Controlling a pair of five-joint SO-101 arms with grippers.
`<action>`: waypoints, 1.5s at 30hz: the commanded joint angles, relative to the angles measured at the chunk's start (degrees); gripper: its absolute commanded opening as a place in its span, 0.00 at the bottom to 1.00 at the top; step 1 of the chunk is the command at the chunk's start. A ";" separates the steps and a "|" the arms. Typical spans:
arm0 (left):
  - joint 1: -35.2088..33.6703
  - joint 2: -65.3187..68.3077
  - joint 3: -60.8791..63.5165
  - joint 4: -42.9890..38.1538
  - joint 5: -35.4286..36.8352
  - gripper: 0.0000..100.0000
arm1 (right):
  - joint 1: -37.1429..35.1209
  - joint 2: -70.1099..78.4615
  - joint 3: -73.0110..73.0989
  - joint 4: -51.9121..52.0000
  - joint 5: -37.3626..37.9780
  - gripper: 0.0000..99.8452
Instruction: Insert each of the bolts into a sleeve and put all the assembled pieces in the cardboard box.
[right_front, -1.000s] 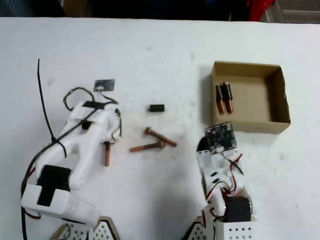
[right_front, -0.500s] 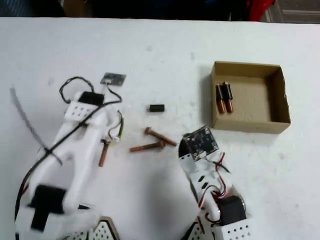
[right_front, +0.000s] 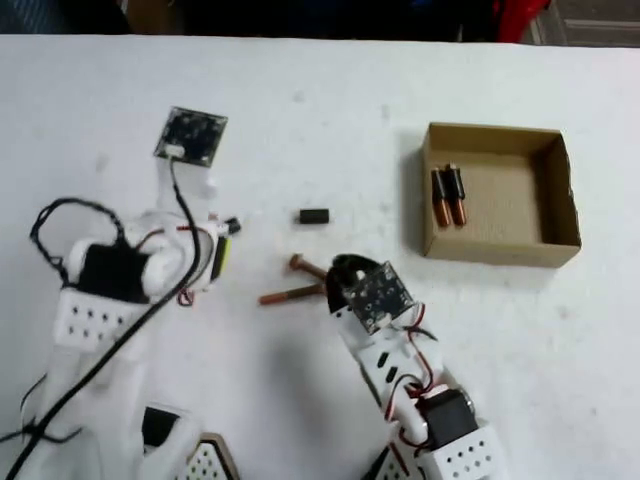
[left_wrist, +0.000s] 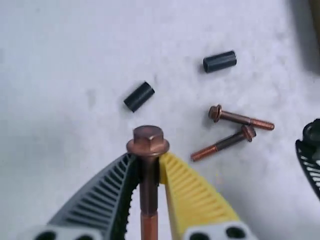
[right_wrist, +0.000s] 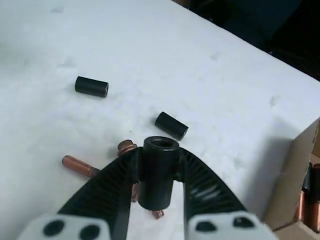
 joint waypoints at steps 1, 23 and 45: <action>1.54 -5.67 -2.73 -7.12 -0.26 0.02 | -1.80 -0.57 -0.53 -4.18 0.53 0.02; 15.60 -12.62 -2.73 -25.14 7.65 0.02 | -4.18 -0.57 -0.44 -19.56 -7.56 0.02; 24.48 -23.96 10.73 -40.44 9.76 0.02 | -4.18 -0.66 1.23 -20.79 -13.45 0.02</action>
